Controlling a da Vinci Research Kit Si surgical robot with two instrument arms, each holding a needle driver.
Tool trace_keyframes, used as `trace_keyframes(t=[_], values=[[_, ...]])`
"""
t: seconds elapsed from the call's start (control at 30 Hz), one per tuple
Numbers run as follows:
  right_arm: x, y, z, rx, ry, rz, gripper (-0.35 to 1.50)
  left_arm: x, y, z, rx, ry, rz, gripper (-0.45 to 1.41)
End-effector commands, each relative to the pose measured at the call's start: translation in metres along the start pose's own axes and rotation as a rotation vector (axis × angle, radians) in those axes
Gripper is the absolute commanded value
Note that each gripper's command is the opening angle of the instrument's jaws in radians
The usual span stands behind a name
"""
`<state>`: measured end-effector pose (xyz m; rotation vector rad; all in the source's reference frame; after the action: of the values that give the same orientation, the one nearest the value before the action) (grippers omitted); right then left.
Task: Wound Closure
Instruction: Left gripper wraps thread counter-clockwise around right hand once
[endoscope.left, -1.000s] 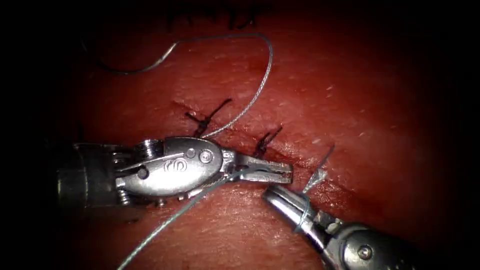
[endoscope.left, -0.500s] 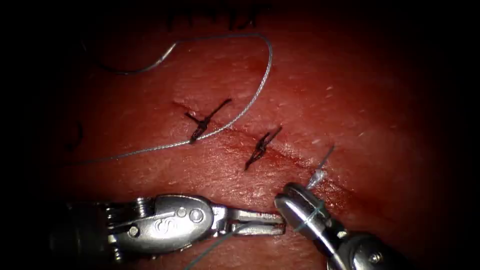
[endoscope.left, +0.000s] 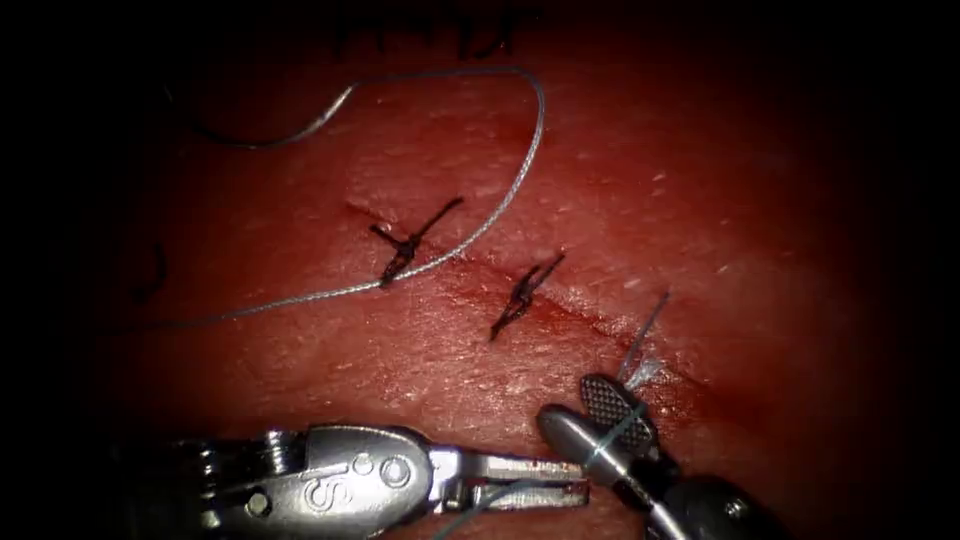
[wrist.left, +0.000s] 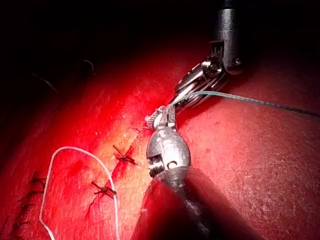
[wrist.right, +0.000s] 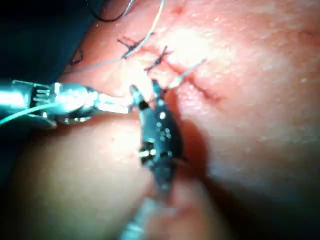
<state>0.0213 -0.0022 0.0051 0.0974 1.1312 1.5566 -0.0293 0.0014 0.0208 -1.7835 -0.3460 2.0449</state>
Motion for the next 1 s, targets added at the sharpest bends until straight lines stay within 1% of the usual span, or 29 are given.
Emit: trace_keyframes(t=[0.03, 0.07, 0.1, 0.2, 0.23, 0.27, 0.3, 0.37, 0.43, 0.53, 0.63, 0.8, 1.0], values=[[-0.0013, -0.0005, -0.0002, -0.008, 0.003, 0.015, 0.36, -0.0001, -0.0004, 0.0009, 0.002, 0.0, 0.004, -0.45], [-0.0014, -0.0006, -0.0004, -0.02, 0.009, 0.027, 0.29, 0.0, -0.0006, 0.001, 0.004, 0.001, 0.002, -0.45], [-0.0016, -0.0008, -0.0006, -0.028, 0.013, 0.045, 0.27, 0.0001, -0.001, 0.0016, 0.008, 0.001, 0.007, -0.45], [-0.0015, -0.0009, -0.0007, -0.044, 0.018, 0.088, 0.31, -0.0002, -0.0016, 0.0022, 0.011, 0.004, 0.009, -0.45], [-0.0016, -0.0008, -0.0007, -0.043, 0.026, 0.13, 0.49, -0.0006, -0.002, 0.0026, 0.008, -0.005, 0.012, -0.45], [-0.0016, -0.0008, -0.0007, -0.043, 0.026, 0.13, 0.49, -0.0006, -0.002, 0.0026, 0.008, -0.005, 0.012, -0.45], [-0.0016, -0.0008, -0.0007, -0.04, 0.028, 0.153, 0.54, -0.0008, -0.0022, 0.0027, 0.009, -0.008, 0.014, -0.45], [-0.0019, -0.0008, -0.0009, -0.035, 0.037, 0.182, 0.54, -0.0011, -0.0028, 0.0028, 0.01, -0.008, 0.016, -0.45], [-0.0021, -0.0008, -0.0011, -0.04, 0.045, 0.2, 0.62, -0.0015, -0.0034, 0.0028, 0.011, -0.009, 0.019, -0.45], [-0.0025, -0.001, -0.0013, -0.05, 0.076, 0.231, 0.61, -0.0023, -0.004, 0.0028, 0.01, -0.018, 0.025, -0.45], [-0.0026, -0.0009, -0.0011, -0.062, 0.086, 0.261, 0.66, -0.0031, -0.004, 0.0028, 0.009, -0.026, 0.033, -0.45], [-0.0031, -0.001, -0.0004, -0.055, 0.089, 0.311, 0.99, -0.0039, -0.0033, 0.0028, 0.011, -0.031, 0.042, -0.45], [-0.0034, -0.0008, -0.0002, -0.048, 0.096, 0.345, 1.01, -0.0042, -0.0026, 0.0024, 0.002, -0.042, 0.045, -0.45]])
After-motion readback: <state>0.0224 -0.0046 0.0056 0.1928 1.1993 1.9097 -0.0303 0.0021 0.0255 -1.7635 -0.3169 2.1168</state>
